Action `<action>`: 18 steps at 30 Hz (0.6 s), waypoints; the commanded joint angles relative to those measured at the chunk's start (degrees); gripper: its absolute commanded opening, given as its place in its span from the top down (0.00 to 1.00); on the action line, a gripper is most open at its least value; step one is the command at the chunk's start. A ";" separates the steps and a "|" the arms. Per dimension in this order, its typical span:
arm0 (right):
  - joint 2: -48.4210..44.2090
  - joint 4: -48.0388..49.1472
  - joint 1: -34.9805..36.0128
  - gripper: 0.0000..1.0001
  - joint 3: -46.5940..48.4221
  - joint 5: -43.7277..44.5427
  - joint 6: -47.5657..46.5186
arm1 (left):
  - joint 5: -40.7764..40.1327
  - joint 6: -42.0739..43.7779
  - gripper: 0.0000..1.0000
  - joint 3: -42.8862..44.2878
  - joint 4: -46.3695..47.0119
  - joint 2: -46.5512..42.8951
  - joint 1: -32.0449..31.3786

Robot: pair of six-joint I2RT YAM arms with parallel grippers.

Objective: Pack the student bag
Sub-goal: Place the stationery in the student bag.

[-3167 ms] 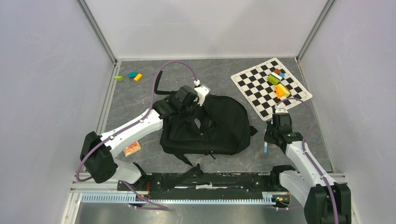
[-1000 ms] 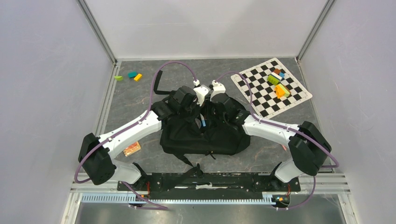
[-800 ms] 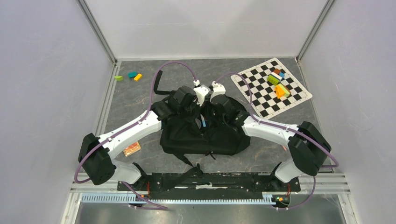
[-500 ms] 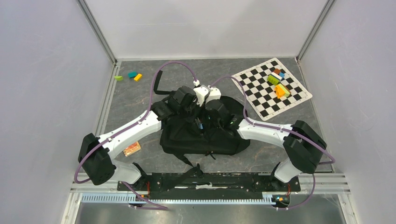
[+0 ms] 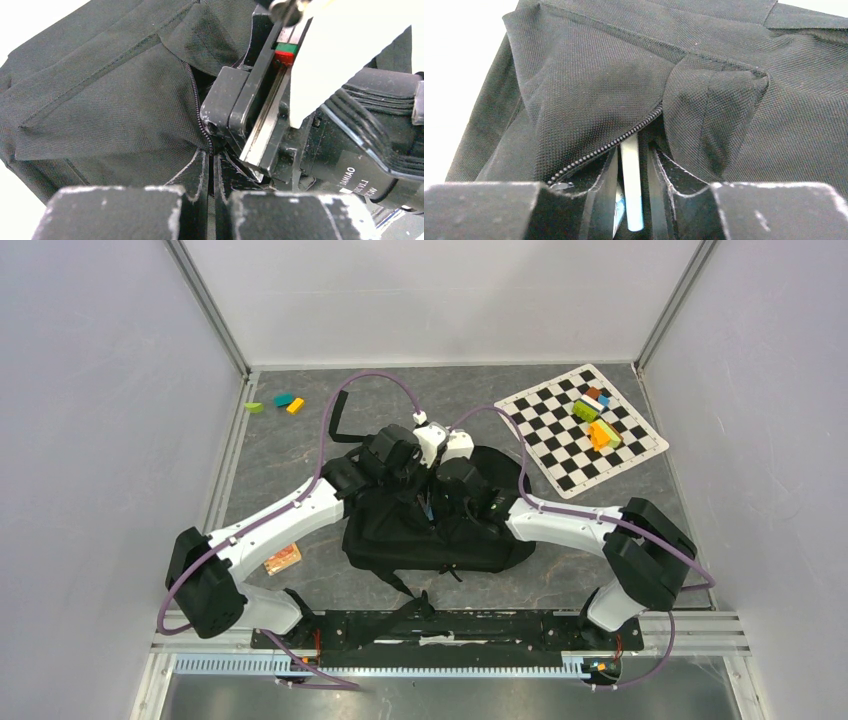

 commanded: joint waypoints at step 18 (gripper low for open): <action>-23.37 -26.99 -0.01 0.45 -3.18 1.49 -11.36 | -1.87 -0.13 0.98 -0.18 4.76 -2.79 -0.53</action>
